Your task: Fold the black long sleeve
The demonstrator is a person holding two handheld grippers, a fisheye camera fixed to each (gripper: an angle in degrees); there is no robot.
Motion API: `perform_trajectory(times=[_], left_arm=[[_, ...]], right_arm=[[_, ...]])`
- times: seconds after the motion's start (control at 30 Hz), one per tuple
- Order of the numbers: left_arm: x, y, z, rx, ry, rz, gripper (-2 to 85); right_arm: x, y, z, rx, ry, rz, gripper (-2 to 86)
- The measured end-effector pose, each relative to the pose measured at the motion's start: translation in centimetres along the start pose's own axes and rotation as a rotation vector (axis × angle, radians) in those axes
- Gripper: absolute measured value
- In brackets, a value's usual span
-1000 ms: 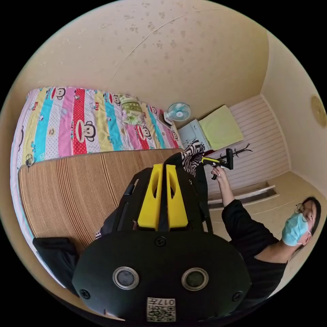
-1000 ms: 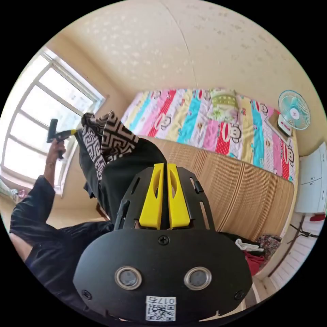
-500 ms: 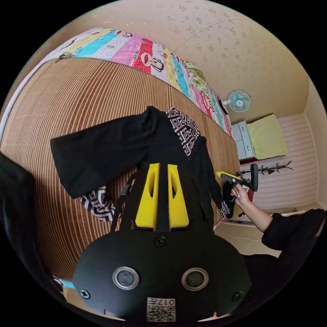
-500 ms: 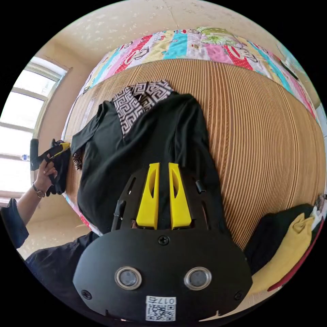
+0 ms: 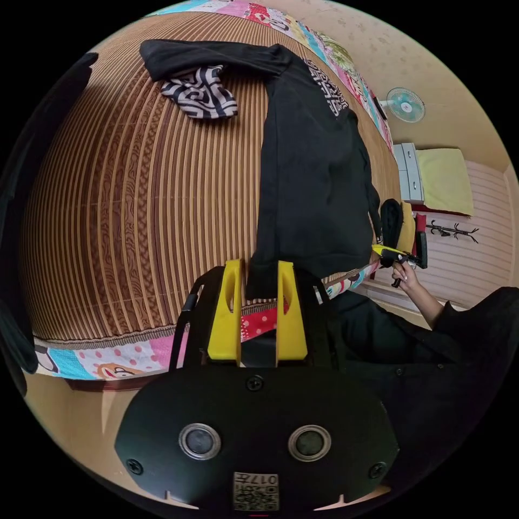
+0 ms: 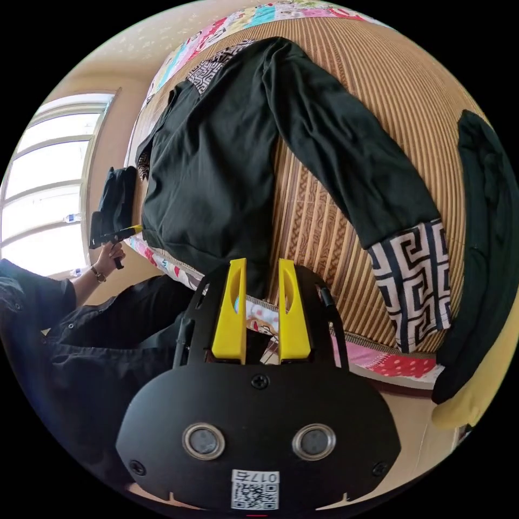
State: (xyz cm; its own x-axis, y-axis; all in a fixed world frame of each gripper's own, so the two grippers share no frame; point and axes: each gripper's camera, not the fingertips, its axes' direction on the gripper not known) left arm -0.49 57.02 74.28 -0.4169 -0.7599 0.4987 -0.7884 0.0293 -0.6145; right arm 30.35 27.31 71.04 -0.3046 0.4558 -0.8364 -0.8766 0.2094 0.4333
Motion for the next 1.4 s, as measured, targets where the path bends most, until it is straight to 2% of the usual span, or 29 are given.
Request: perform_trajectory(times=[0.07, 0.17, 0.2, 0.33, 0.47, 0.63, 0.7, 0.77, 0.87, 1.0, 1.1, 1.23, 1.3, 1.4], left_arm=[[-0.4, 0.2, -1.4, -0.029, -0.002, 0.033, 6.7], [-1.8, 0.0, -3.6, -0.152, 0.145, 0.066, 4.0], [-1.9, 0.2, -5.2, -0.156, 0.237, 0.107, 3.7], [-2.8, 1.4, -10.2, -0.104, 0.346, 0.173, 3.6], [-6.4, 3.8, -10.5, -0.064, 0.334, 0.018, 3.4], [-8.7, 6.4, -9.7, -0.011, 0.44, -0.162, 3.8], [-8.7, 7.4, -10.8, 0.008, 0.399, -0.205, 5.0], [-8.5, 7.8, -12.6, 0.038, 0.361, -0.236, 6.6], [-8.2, 8.3, -17.8, 0.217, 0.281, -0.333, 8.9], [-5.0, 4.8, -22.0, 0.348, 0.217, -0.32, 9.1], [-3.7, 1.1, -21.3, 0.388, 0.232, -0.356, 9.1], [-2.5, -2.6, -18.9, 0.353, 0.171, -0.418, 7.8], [-0.8, -3.9, -18.0, 0.331, 0.178, -0.385, 2.0], [2.2, -4.9, -20.2, 0.249, 0.133, -0.299, 0.0]], right_arm=[[0.4, -1.0, 0.3, -0.025, -0.037, -0.054, 6.6], [0.7, -1.8, 0.0, -0.094, -0.036, -0.134, 4.2], [0.9, -1.9, -0.2, -0.106, -0.036, -0.148, 4.0], [3.3, -1.8, -3.6, -0.049, -0.166, -0.126, 3.0], [6.4, -1.6, -2.4, -0.038, -0.061, -0.016, 2.9], [8.9, -2.3, 0.0, -0.086, -0.045, -0.067, 3.3], [10.0, -2.7, -0.1, -0.094, -0.089, -0.042, 4.1], [10.1, -2.8, -1.0, -0.108, -0.018, -0.042, 5.7], [9.7, -2.9, -2.9, -0.069, 0.07, -0.015, 6.4], [8.2, -3.8, -4.9, 0.046, 0.082, -0.001, 5.5], [6.7, -5.7, -4.7, 0.115, 0.033, -0.022, 4.6], [5.1, -9.2, -2.2, 0.12, -0.051, -0.099, 3.7], [4.7, -10.2, -1.1, 0.12, -0.093, -0.119, 3.4], [4.5, -11.2, 0.6, 0.097, -0.171, -0.147, 2.9]])
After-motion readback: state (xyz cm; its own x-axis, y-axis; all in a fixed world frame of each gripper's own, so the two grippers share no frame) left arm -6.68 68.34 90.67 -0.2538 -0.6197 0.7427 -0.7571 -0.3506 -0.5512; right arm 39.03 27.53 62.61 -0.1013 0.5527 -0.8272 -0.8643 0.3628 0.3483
